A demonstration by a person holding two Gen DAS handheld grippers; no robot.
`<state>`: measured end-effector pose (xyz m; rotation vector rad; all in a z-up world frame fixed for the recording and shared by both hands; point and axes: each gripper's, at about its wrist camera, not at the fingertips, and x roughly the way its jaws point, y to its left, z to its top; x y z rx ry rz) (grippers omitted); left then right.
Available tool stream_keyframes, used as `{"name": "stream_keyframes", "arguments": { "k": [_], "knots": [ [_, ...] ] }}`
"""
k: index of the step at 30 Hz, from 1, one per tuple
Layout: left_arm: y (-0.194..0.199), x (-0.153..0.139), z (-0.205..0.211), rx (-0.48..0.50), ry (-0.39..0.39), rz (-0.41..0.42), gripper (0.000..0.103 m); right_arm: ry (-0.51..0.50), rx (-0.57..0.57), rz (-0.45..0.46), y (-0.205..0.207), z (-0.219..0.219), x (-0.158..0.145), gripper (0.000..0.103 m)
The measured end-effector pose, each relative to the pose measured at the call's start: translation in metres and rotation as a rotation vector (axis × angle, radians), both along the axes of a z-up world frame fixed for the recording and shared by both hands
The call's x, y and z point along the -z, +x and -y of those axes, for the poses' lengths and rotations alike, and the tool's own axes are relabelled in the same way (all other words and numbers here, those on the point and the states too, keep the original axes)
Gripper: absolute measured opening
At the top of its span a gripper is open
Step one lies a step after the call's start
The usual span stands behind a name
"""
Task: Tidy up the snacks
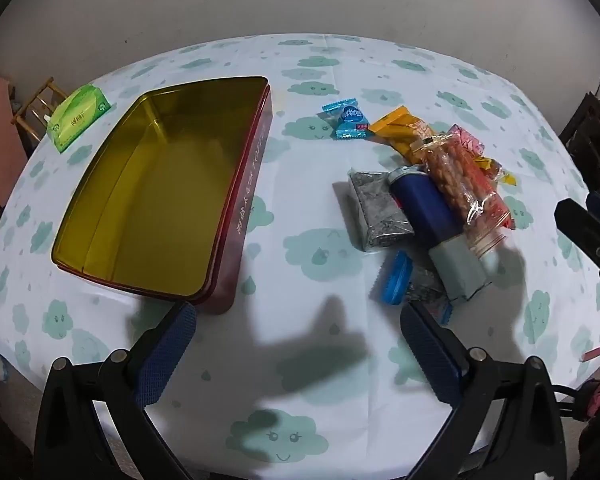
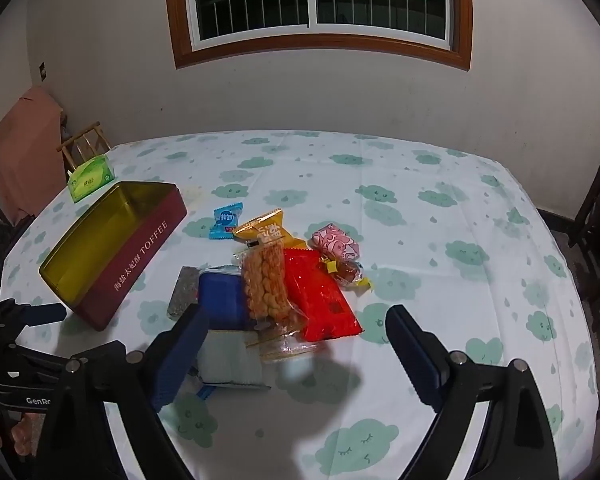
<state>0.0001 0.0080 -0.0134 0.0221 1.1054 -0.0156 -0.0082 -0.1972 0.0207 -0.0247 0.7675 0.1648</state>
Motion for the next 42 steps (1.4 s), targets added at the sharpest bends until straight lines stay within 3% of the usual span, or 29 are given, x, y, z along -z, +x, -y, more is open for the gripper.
{"name": "stream_keyframes", "arguments": {
  "k": [10,23,42],
  "knots": [
    [0.002,0.004,0.0,0.017,-0.022,-0.006,0.095,0.014,0.001,-0.025,0.003,0.001,0.006,0.093],
    [0.003,0.007,0.006,0.011,0.012,-0.011,0.095,0.014,-0.001,-0.034,0.006,0.001,0.01,0.093],
    [0.006,0.011,-0.002,-0.004,-0.014,-0.026,0.095,0.015,-0.009,-0.034,0.008,-0.001,0.011,0.093]
  ]
}}
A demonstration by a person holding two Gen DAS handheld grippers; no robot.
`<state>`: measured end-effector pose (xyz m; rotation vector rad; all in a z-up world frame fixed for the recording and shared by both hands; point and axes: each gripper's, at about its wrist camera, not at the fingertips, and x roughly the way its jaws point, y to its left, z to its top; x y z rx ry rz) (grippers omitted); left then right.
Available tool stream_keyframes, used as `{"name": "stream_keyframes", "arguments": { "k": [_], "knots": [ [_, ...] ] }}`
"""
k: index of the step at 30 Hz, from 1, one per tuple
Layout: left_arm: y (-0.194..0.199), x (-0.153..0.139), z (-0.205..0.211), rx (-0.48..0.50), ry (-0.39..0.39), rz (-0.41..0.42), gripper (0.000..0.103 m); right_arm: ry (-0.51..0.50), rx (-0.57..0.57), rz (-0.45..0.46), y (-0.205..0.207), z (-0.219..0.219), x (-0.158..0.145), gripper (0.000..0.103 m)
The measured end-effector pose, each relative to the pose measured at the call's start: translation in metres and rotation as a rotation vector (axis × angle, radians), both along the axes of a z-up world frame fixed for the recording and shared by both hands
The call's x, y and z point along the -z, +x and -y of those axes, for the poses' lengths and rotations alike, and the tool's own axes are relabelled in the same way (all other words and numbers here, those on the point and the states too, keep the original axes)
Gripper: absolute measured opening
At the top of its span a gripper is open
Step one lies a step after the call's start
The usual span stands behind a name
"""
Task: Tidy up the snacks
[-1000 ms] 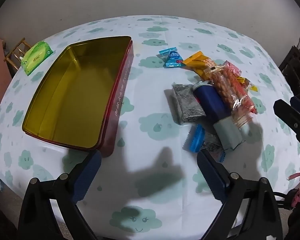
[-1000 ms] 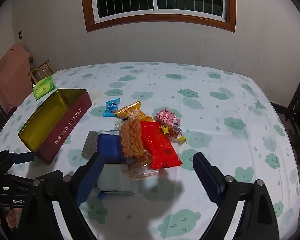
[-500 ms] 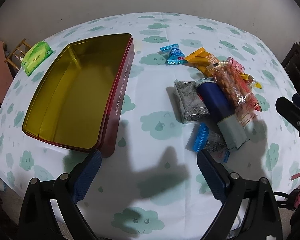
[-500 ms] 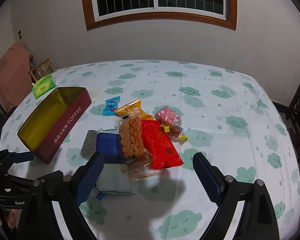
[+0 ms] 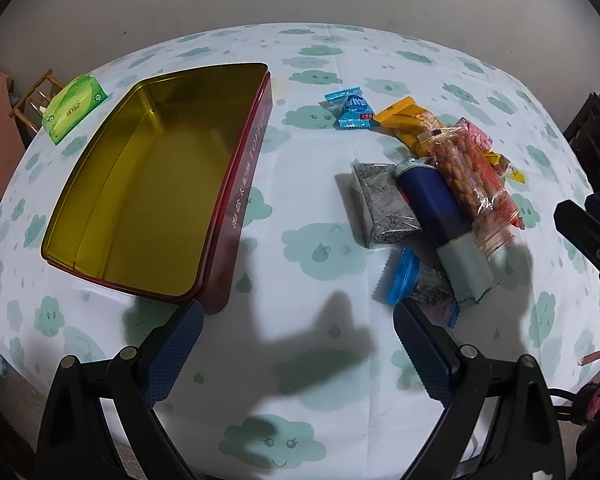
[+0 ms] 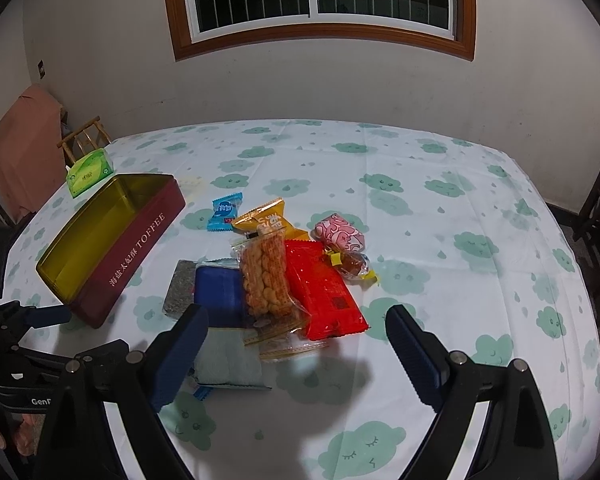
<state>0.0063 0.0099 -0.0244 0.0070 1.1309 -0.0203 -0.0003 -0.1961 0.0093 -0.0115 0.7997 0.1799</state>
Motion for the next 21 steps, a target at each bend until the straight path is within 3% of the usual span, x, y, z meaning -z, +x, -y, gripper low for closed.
{"name": "stream_keyframes", "arguments": {
  "k": [21],
  "knots": [
    [0.0028,-0.0033,-0.0053,-0.021,-0.015,-0.006,0.094,0.005,0.003,-0.002,0.0022,0.0034,-0.001,0.093]
  ]
}}
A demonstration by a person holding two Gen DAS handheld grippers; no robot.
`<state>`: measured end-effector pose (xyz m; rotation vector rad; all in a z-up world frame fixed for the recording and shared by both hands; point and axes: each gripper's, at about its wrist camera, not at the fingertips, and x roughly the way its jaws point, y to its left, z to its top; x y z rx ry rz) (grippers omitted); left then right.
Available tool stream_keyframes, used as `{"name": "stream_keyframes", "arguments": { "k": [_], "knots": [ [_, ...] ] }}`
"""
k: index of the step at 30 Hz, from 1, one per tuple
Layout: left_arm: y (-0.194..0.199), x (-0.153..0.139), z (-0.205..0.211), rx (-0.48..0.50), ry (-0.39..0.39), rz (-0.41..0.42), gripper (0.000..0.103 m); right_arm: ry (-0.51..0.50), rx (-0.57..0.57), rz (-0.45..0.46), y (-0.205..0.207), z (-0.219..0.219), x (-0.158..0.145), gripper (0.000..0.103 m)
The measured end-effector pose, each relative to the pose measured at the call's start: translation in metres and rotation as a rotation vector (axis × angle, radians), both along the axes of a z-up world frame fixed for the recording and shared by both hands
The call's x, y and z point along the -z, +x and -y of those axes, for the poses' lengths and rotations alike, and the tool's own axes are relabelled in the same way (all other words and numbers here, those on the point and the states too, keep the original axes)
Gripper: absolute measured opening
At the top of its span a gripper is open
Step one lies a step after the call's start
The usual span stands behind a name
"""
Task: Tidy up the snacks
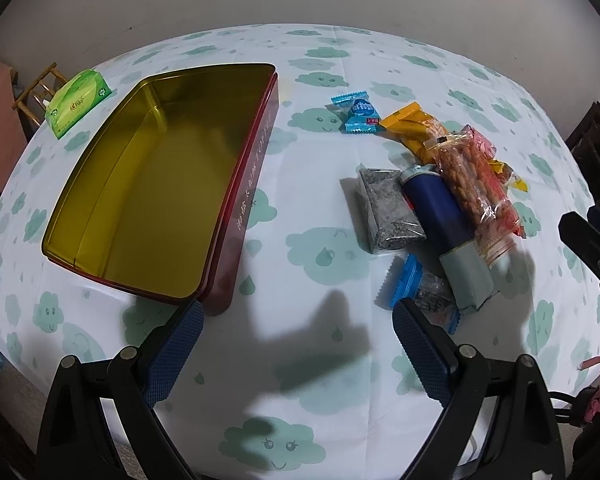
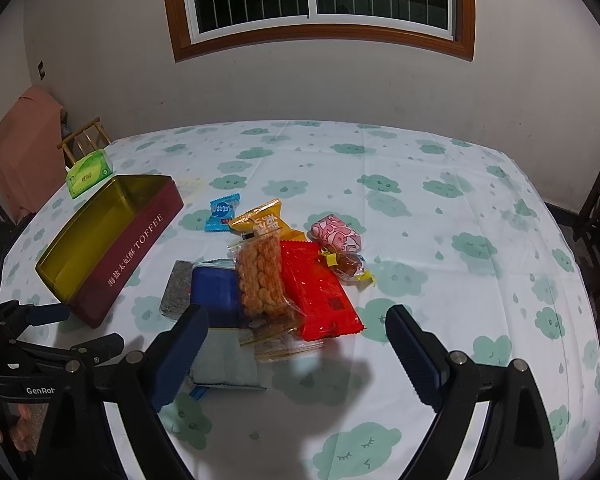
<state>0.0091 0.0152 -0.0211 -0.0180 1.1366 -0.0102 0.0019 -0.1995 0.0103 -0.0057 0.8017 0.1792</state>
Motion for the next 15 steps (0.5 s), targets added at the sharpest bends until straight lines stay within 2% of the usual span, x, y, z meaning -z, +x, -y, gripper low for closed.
{"name": "stream_keyframes", "arguments": {
  "k": [15],
  "knots": [
    [0.0046,0.0023,0.001,-0.001,0.006,-0.008,0.092,-0.002,-0.002,-0.003,0.0034,0.0068,0.0023,0.093]
  ]
}}
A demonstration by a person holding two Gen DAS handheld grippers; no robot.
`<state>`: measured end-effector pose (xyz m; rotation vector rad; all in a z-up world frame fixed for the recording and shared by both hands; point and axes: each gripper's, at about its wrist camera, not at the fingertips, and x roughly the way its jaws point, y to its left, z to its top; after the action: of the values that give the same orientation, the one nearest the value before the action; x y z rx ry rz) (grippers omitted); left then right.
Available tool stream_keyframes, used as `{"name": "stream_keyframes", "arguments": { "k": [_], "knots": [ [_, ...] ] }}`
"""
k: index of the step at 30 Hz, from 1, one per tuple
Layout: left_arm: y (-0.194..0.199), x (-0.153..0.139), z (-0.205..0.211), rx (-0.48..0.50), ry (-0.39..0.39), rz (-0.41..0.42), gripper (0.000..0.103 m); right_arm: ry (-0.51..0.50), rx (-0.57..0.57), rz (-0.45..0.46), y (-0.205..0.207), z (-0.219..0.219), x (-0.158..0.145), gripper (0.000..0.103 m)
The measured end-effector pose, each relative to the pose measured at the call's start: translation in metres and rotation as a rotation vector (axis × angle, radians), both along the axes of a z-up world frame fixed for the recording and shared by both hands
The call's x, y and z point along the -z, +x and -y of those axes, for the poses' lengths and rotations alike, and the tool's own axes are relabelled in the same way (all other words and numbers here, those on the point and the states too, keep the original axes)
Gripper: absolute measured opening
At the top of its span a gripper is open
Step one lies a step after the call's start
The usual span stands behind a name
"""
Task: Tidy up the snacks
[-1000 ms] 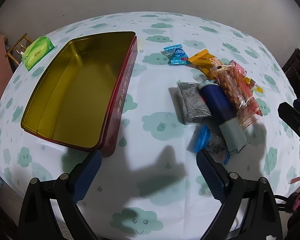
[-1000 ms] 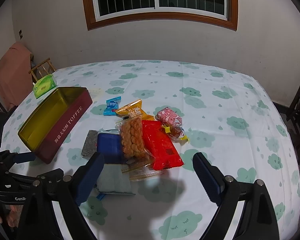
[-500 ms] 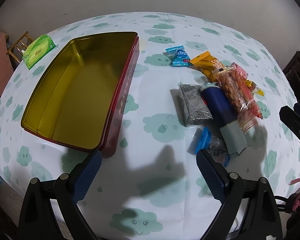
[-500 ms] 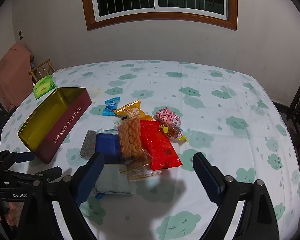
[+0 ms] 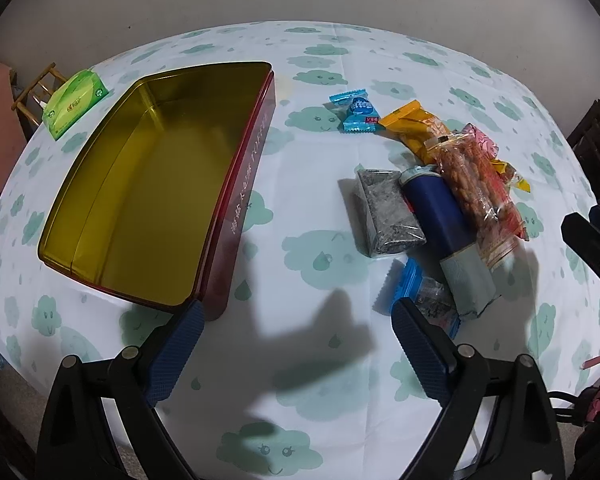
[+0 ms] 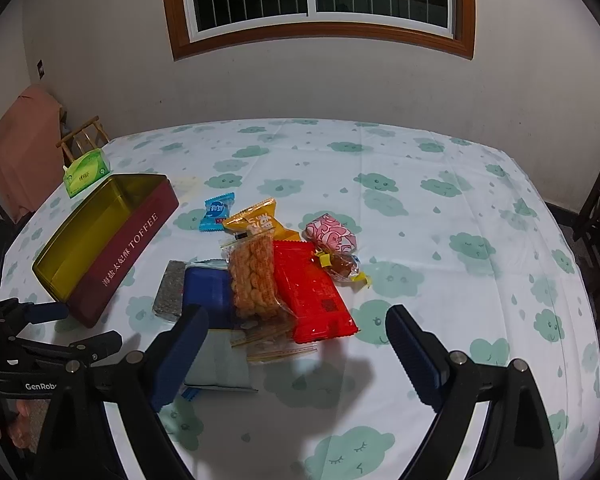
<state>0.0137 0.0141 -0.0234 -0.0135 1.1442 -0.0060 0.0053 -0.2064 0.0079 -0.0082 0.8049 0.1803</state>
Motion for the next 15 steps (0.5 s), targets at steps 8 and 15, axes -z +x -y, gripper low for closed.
{"name": "stream_keyframes", "arguments": {
  "k": [8,15],
  "knots": [
    [0.002,0.001,0.003,0.001,-0.004,-0.004,0.091,-0.014,0.001,-0.002,0.004,0.005,0.004,0.093],
    [0.009,0.005,0.008,0.001,-0.016,-0.007,0.083,-0.033,0.024,-0.019,0.016,0.026,0.013,0.092]
  ]
}}
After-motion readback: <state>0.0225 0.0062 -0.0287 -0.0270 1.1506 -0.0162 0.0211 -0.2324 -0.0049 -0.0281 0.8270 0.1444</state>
